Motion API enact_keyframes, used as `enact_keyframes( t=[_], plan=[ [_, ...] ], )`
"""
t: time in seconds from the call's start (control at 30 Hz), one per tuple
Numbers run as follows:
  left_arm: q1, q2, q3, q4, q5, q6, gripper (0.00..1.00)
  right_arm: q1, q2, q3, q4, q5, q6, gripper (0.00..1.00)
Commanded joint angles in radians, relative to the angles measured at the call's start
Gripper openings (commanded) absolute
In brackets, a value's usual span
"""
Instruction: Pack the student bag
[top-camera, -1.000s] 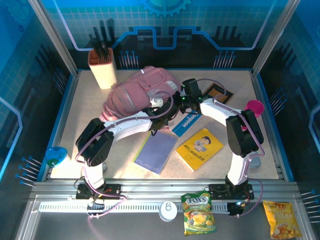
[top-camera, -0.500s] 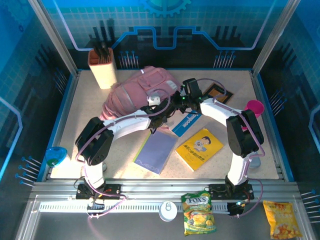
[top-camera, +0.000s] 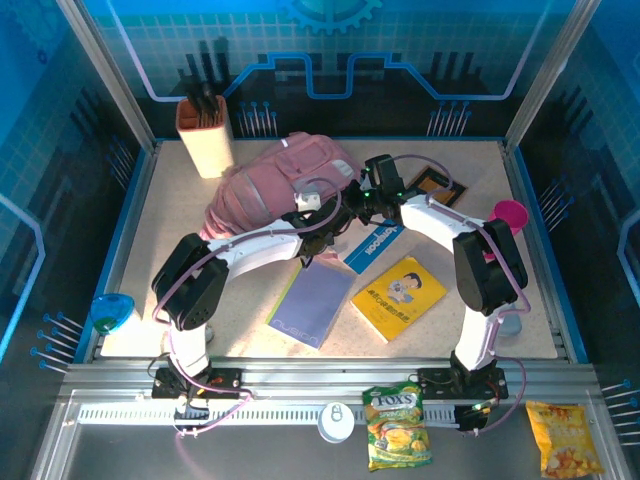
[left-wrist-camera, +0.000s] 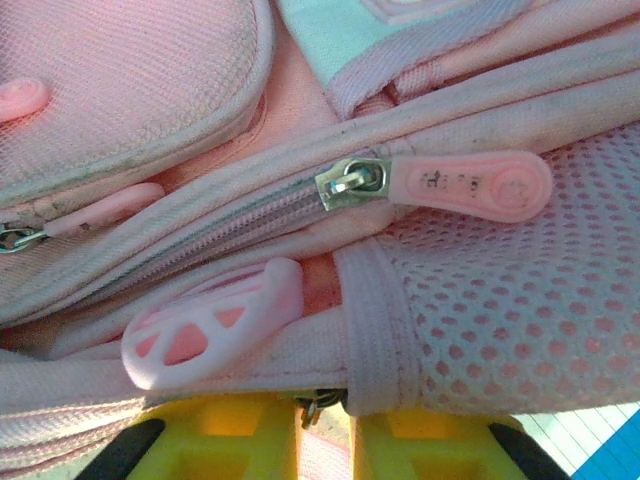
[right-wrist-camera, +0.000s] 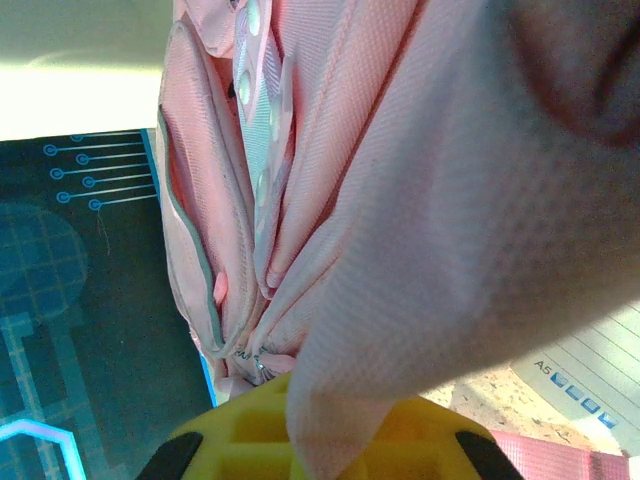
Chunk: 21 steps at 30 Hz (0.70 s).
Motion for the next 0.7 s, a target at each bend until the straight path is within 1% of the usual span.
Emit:
enact_keyframes(
  t=[0.0,0.13,0.37,0.53,0.67],
  plan=[
    [0.019,0.010,0.004,-0.001,-0.042,0.009,0.16,0.015,-0.049,0.053,0.018,-0.053,-0.013,0.00],
    [0.018,-0.010,-0.003,0.000,-0.039,0.018,0.08,0.014,-0.044,0.056,0.008,-0.047,-0.020,0.00],
    [0.021,-0.073,-0.053,-0.041,-0.018,0.010,0.01,0.009,-0.038,0.060,-0.009,-0.025,-0.036,0.00],
    [0.048,-0.165,-0.141,-0.067,0.074,-0.009,0.00,0.005,-0.039,0.070,-0.031,-0.002,-0.058,0.00],
    [0.096,-0.260,-0.248,-0.045,0.197,-0.014,0.00,0.002,-0.037,0.074,-0.050,0.018,-0.075,0.00]
  ],
)
